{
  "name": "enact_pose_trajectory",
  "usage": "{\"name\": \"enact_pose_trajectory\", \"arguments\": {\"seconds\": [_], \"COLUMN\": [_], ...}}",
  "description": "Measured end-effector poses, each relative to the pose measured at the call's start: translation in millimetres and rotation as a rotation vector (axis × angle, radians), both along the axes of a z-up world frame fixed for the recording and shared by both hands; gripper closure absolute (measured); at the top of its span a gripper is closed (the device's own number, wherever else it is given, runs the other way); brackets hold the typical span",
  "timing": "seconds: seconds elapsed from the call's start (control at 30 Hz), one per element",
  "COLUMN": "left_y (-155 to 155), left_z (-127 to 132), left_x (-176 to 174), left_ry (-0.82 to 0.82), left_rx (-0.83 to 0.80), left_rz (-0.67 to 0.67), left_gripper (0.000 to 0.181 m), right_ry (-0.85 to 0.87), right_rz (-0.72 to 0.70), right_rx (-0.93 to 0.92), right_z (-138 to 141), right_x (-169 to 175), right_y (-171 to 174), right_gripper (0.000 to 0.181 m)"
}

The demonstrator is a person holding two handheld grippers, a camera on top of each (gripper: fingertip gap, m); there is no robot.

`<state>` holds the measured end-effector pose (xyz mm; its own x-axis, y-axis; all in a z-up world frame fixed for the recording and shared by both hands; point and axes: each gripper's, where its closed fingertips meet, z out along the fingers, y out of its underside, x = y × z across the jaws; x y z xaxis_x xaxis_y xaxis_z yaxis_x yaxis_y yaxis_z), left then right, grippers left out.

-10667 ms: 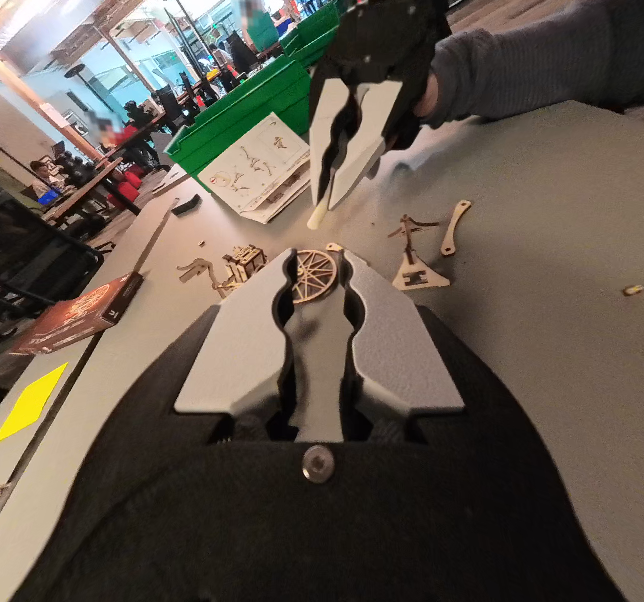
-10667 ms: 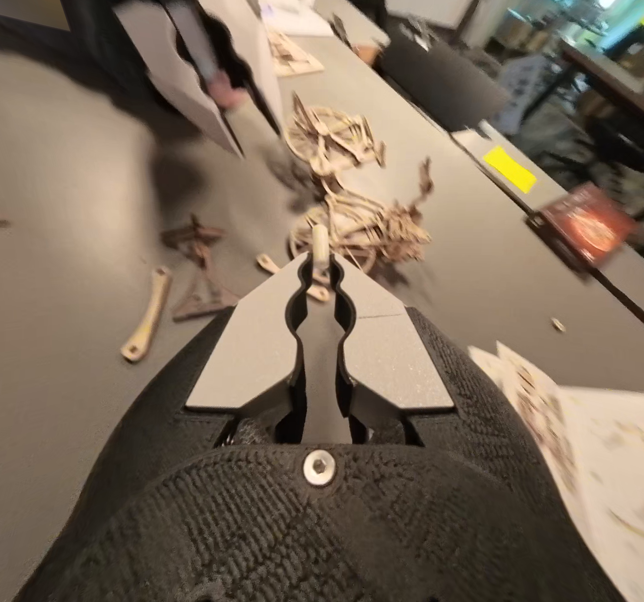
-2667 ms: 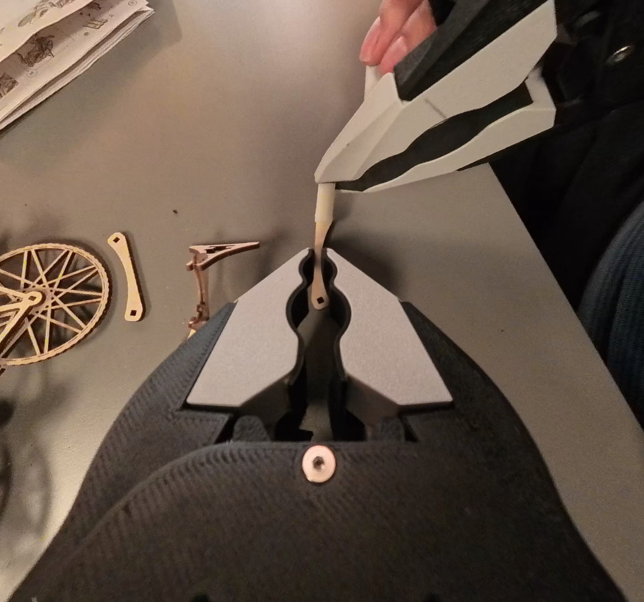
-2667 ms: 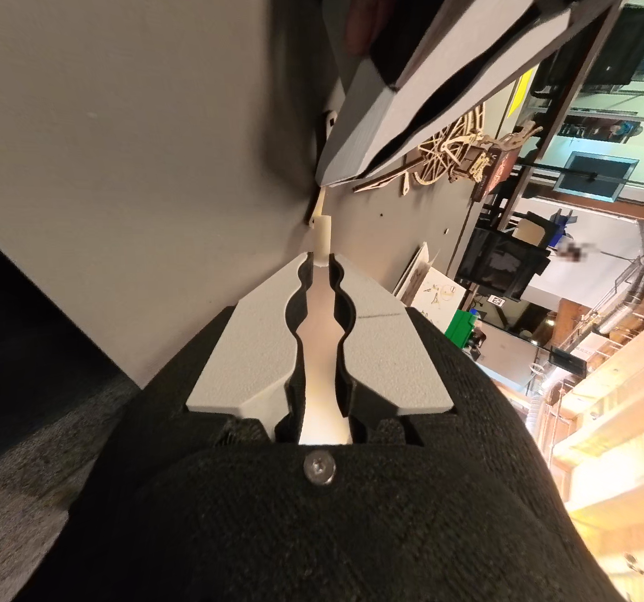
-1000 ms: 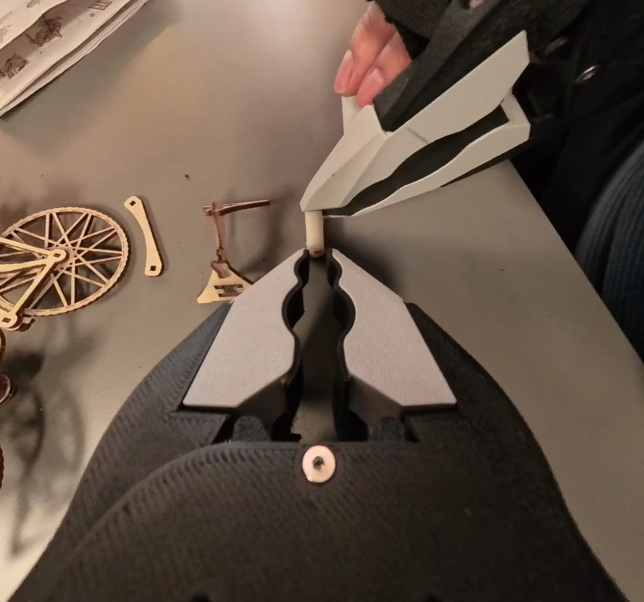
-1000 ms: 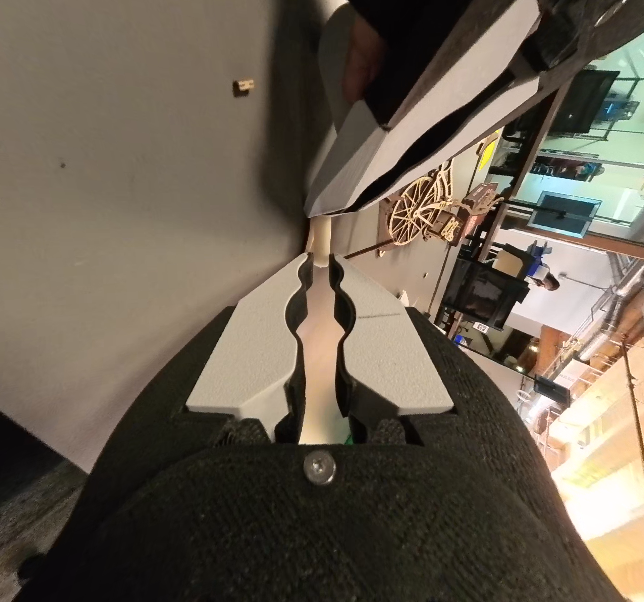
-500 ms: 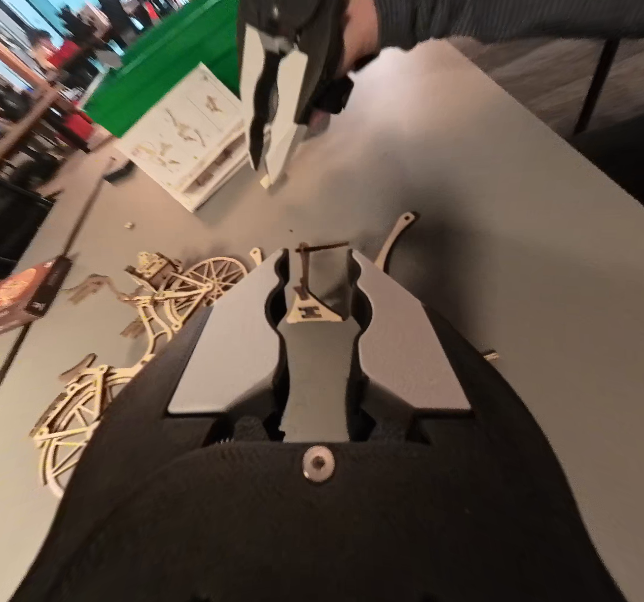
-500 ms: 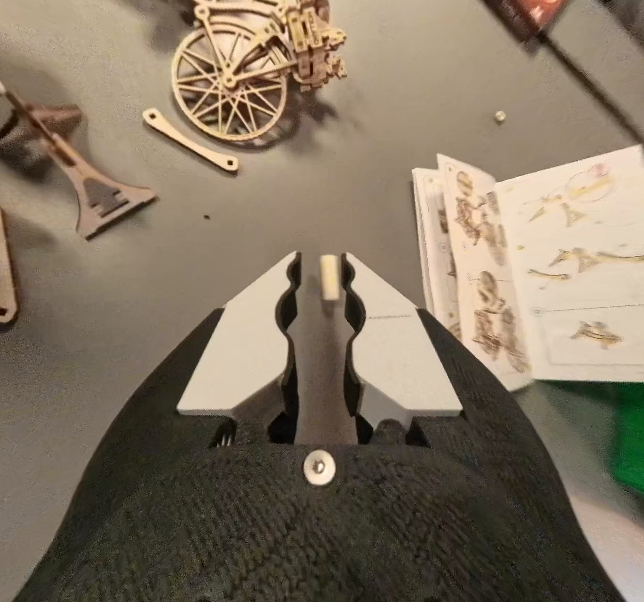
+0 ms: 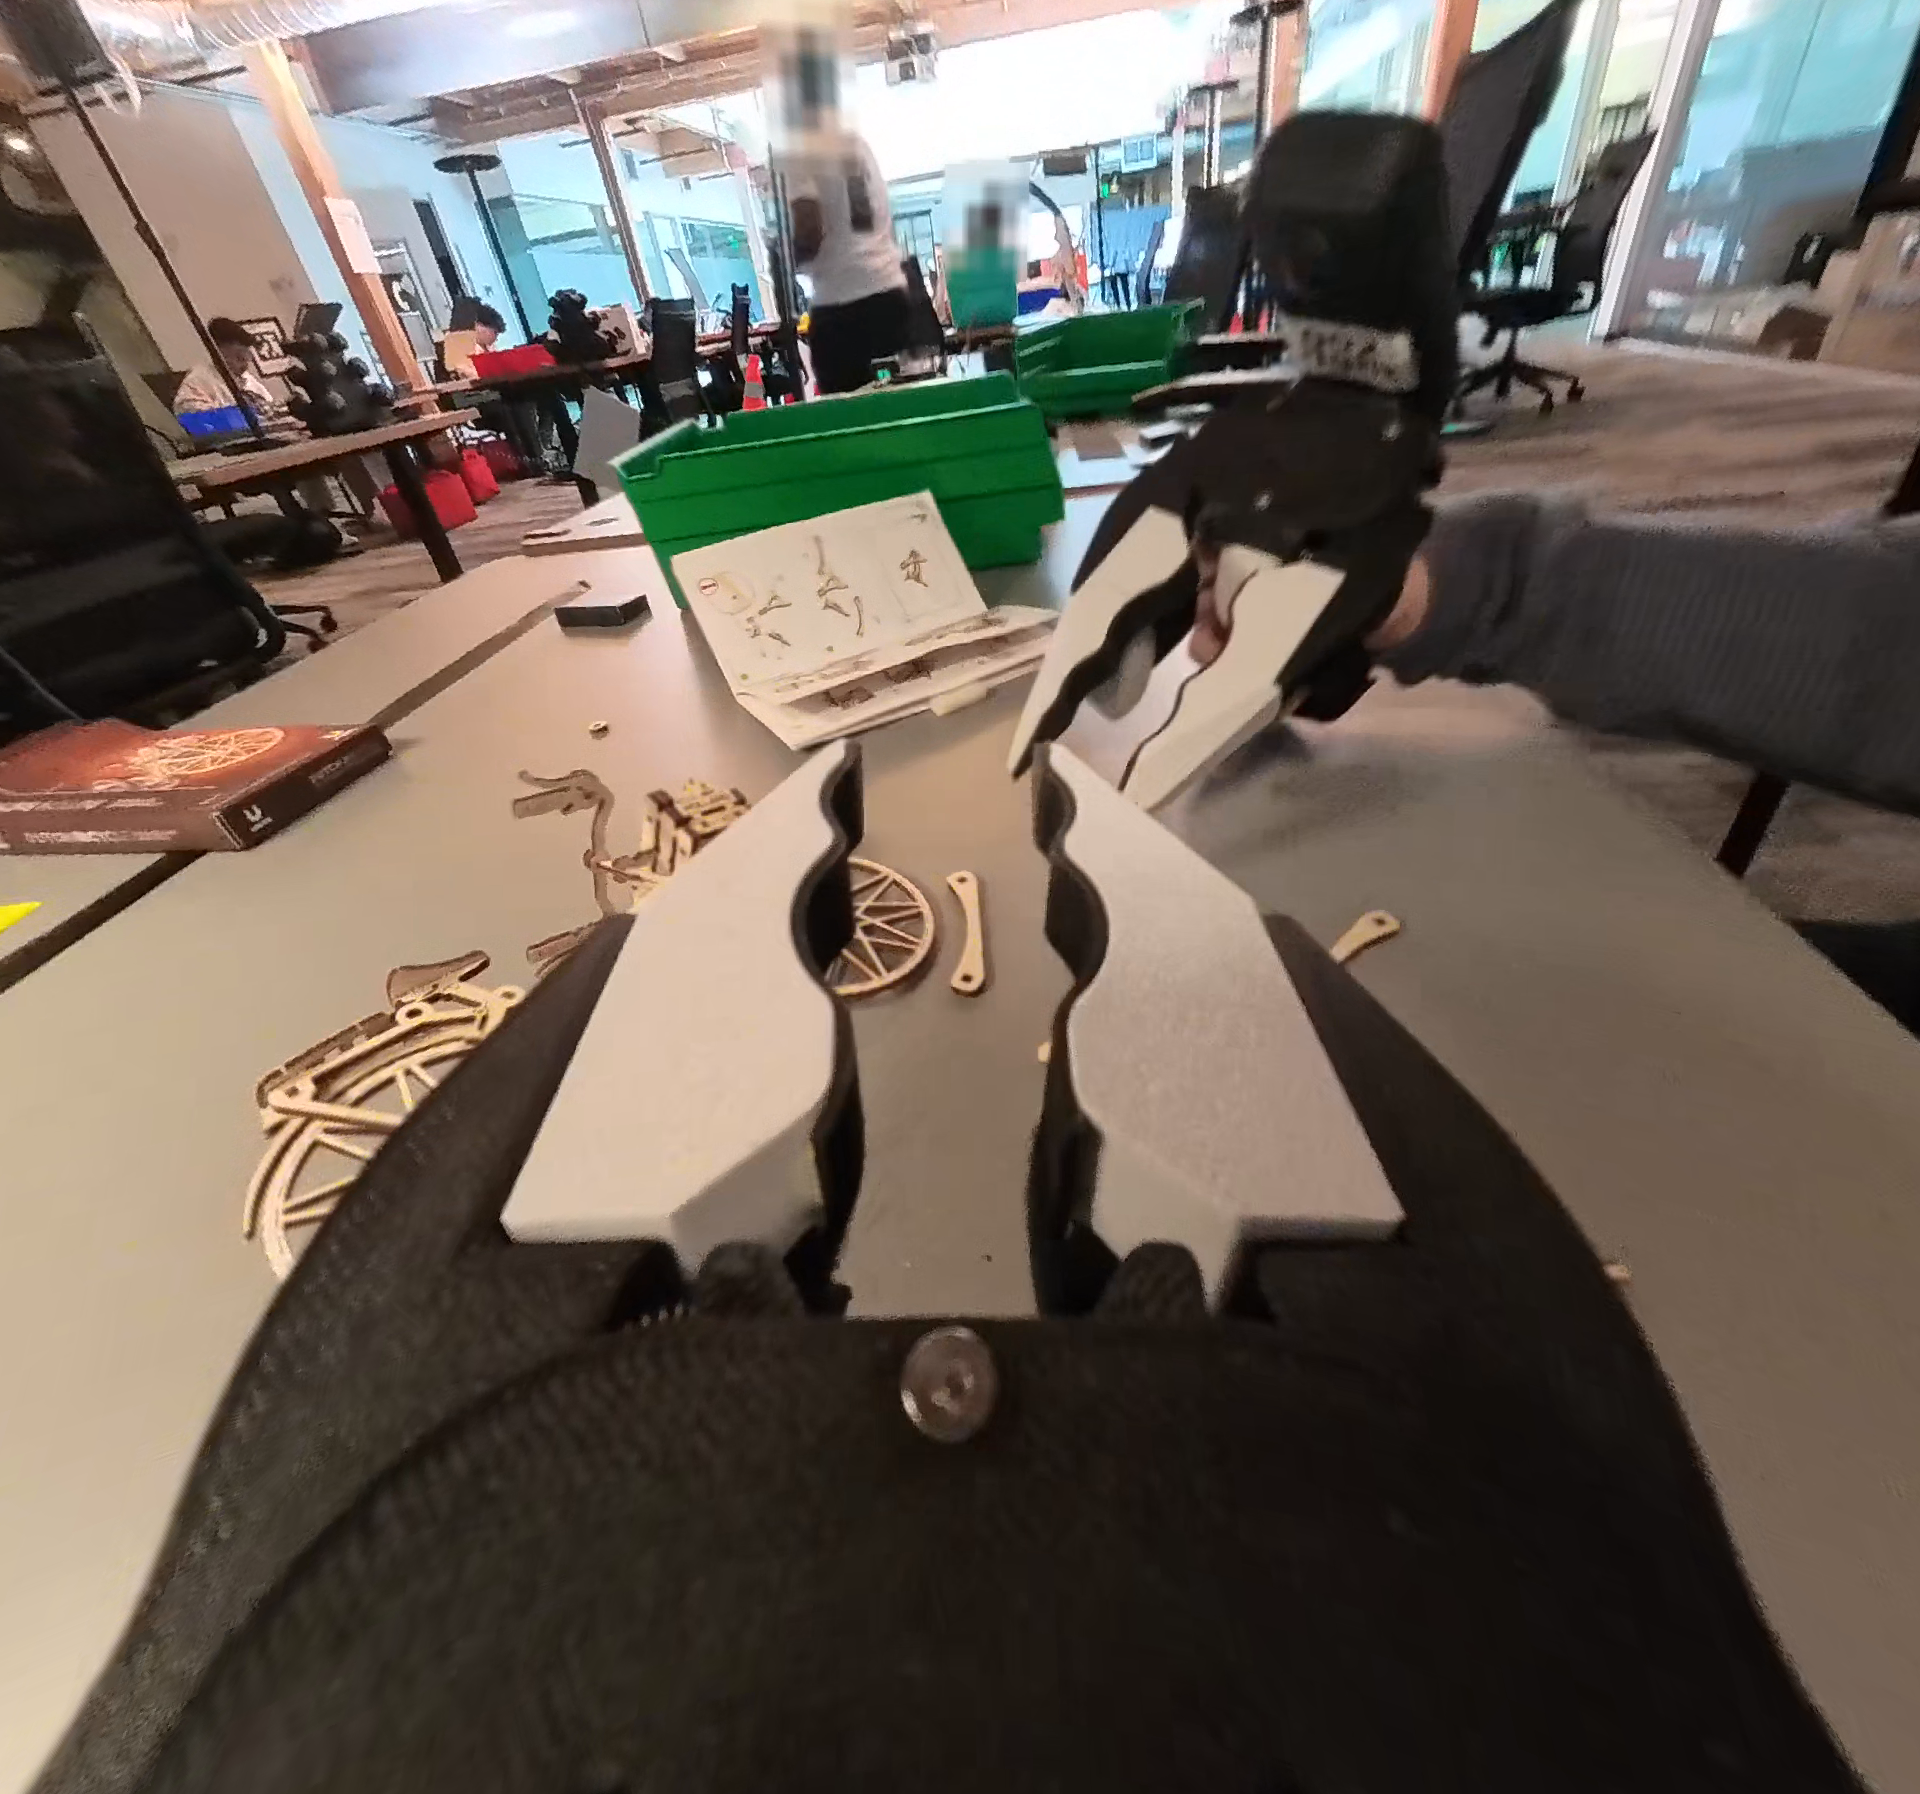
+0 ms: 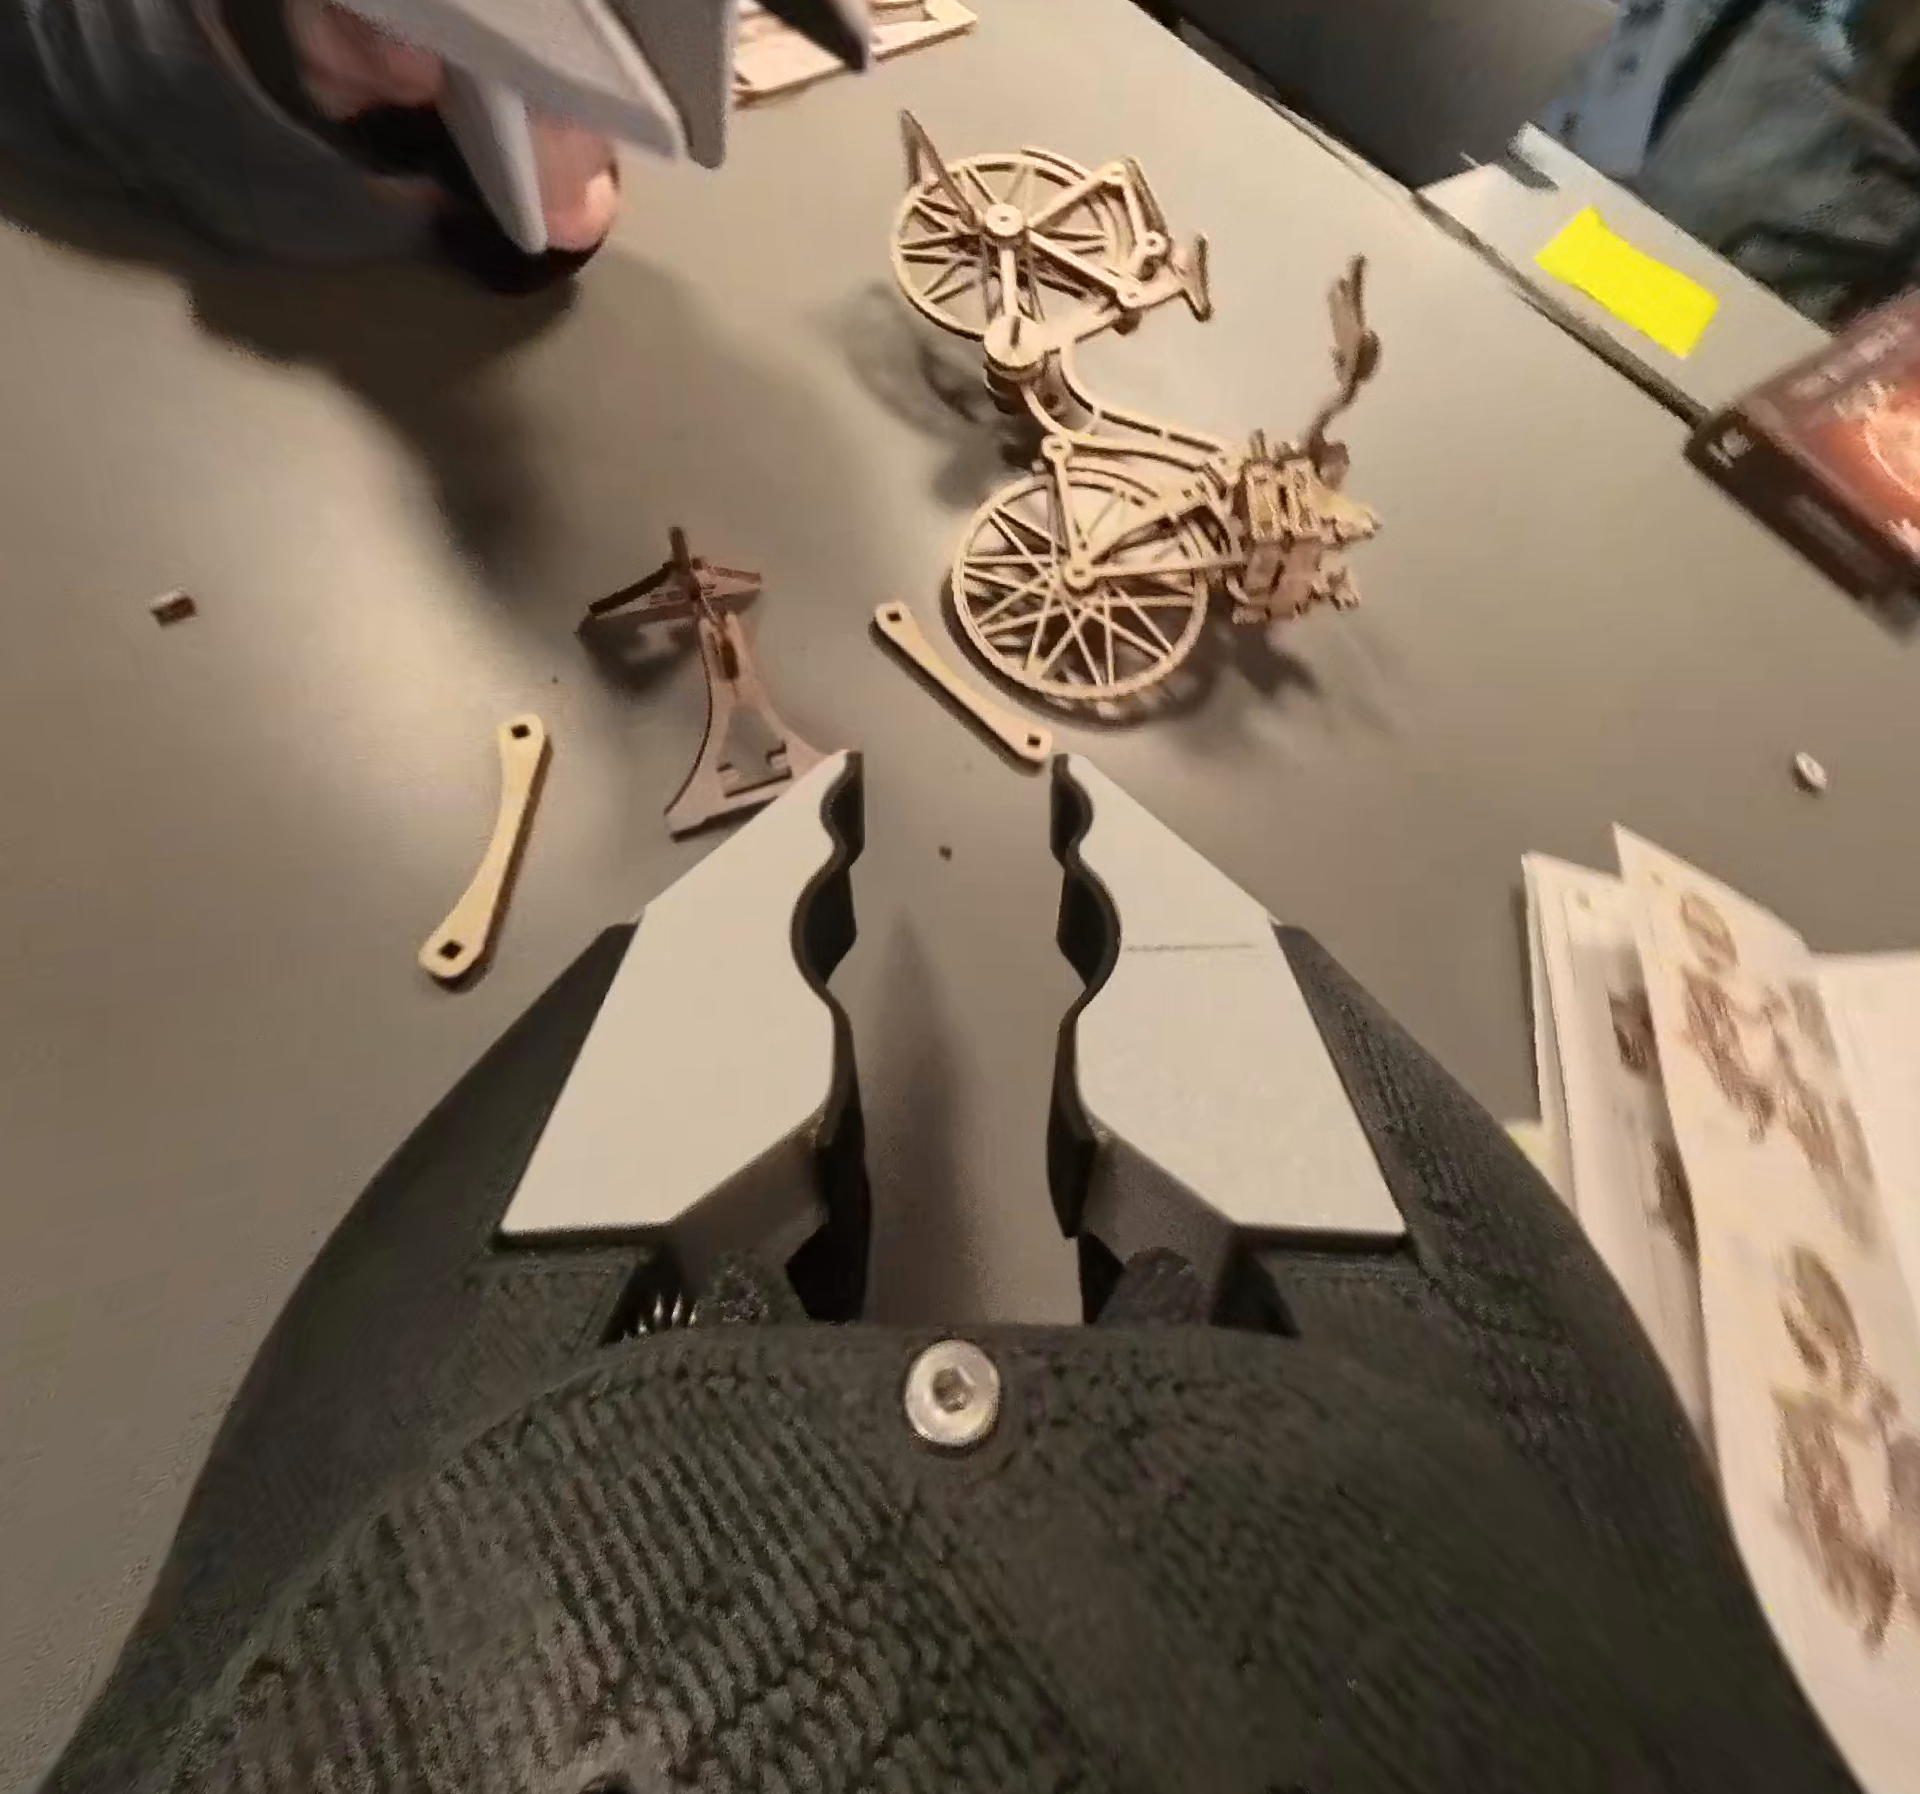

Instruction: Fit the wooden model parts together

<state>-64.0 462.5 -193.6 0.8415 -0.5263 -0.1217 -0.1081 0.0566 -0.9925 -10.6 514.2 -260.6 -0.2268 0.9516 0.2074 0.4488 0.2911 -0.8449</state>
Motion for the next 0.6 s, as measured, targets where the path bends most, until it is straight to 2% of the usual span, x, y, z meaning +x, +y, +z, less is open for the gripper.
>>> {"name": "enact_pose_trajectory", "arguments": {"seconds": [0.17,0.23,0.3,0.4,0.5,0.6], "left_y": [3,3,3,3,4,5], "left_z": [1,2,2,1,1,0], "left_x": [-9,-9,-9,-9,-7,-7], "left_ry": [-0.030,-0.033,-0.035,-0.038,-0.035,-0.041], "left_rx": [-0.004,-0.003,-0.004,-0.006,-0.013,-0.026], "left_rz": [0.013,0.008,0.004,-0.003,-0.017,-0.031], "left_gripper": [0.151,0.152,0.153,0.154,0.155,0.156], "right_ry": [-0.080,-0.154,-0.200,-0.224,-0.186,-0.121], "right_rz": [0.131,0.176,0.239,0.262,0.266,0.250], "right_rx": [-0.044,-0.015,-0.062,-0.112,-0.003,0.206], "right_z": [-13,-25,-29,-29,-29,-23], "right_x": [-24,-27,-27,-27,-26,-25], "right_y": [5,8,3,1,0,4], "right_gripper": [0.156,0.157,0.162,0.176,0.178,0.179]}}
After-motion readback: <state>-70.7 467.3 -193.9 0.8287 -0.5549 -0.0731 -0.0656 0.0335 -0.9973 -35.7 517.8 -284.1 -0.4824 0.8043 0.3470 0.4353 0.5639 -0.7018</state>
